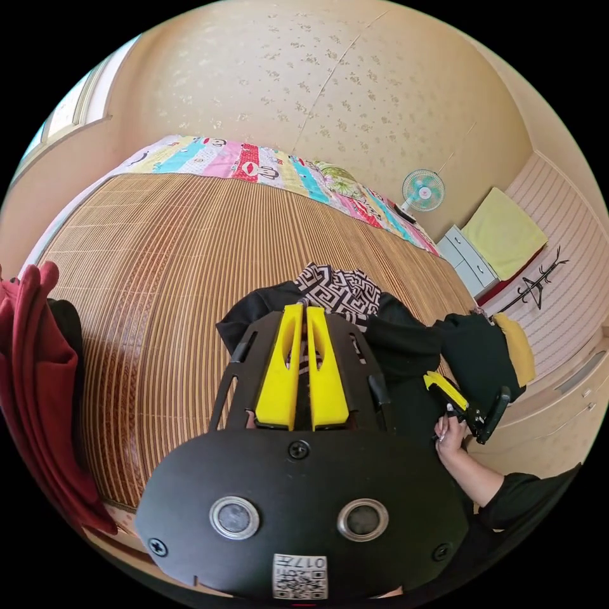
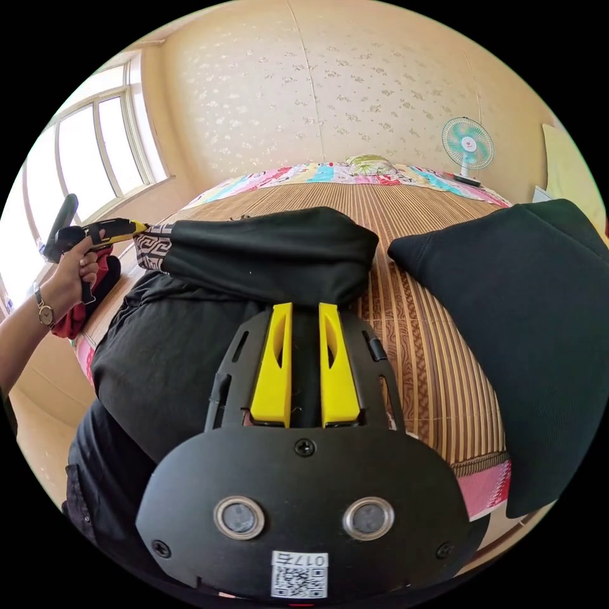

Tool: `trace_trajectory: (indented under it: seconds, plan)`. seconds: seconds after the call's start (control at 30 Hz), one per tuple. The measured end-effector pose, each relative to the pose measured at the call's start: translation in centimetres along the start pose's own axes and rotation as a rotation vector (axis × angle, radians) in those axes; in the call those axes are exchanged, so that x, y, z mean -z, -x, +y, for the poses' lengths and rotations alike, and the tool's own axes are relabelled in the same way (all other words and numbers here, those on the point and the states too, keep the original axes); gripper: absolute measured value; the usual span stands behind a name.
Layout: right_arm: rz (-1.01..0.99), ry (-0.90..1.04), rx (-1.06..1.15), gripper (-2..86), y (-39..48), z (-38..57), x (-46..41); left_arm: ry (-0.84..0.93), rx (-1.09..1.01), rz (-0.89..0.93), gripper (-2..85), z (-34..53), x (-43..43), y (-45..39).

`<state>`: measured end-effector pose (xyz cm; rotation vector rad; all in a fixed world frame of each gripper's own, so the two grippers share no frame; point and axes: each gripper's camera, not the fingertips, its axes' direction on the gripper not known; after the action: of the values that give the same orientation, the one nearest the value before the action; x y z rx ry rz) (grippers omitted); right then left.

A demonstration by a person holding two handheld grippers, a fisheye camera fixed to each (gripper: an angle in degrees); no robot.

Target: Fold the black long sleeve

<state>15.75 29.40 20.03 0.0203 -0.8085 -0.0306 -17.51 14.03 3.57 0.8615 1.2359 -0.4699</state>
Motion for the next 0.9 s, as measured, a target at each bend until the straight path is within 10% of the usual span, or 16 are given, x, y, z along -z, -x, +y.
trace_trajectory:
  seconds: [0.37,0.6,0.9]
  plan:
    - [0.014,0.07,-0.012,8.0,-2.1,-1.6,0.3,0.052,0.215,-0.124,7.7,3.1,-4.9,10.6]
    - [0.016,0.085,-0.017,7.8,-3.1,-2.3,0.7,-0.027,-0.087,-0.02,8.8,-0.1,-8.2,1.1]
    - [0.004,0.1,-0.021,7.6,-4.2,-3.2,1.3,0.545,-0.379,0.382,11.2,-3.8,-30.6,-12.4]
